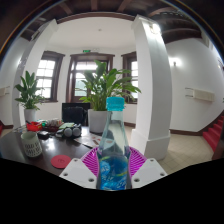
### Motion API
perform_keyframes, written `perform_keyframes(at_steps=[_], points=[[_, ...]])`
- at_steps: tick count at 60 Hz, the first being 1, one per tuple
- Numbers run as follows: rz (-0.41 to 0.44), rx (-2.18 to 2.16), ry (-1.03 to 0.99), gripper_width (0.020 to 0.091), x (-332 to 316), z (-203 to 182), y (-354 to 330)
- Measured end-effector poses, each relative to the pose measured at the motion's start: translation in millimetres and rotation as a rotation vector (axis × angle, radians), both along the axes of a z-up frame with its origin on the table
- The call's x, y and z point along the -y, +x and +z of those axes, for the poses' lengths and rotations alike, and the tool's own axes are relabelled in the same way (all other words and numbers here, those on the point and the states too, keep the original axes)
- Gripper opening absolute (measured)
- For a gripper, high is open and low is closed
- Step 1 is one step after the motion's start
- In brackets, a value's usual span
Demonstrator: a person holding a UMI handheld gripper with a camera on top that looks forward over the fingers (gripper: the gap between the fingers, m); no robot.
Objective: Pour water
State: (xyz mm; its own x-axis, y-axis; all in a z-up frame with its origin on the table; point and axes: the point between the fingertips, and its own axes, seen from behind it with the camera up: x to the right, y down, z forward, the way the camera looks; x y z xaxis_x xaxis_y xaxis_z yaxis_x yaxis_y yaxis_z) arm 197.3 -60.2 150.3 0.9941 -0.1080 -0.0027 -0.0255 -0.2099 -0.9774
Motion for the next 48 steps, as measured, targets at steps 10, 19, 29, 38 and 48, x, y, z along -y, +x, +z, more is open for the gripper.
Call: perform_keyframes(at_steps=[10,19,29,38,48], points=[[0.001,0.049,-0.024,0.0342,7,-2,4],[0.051,0.288,-0.085,0.0342,-5,4,-4],[0.205,0.638,-0.09,0.0342,-40,18,-38],[0.324,0.93,-0.096,0.0343,-76,21,-73],[0.449,1.387,-0.082,0.0342,-109,8,-82]])
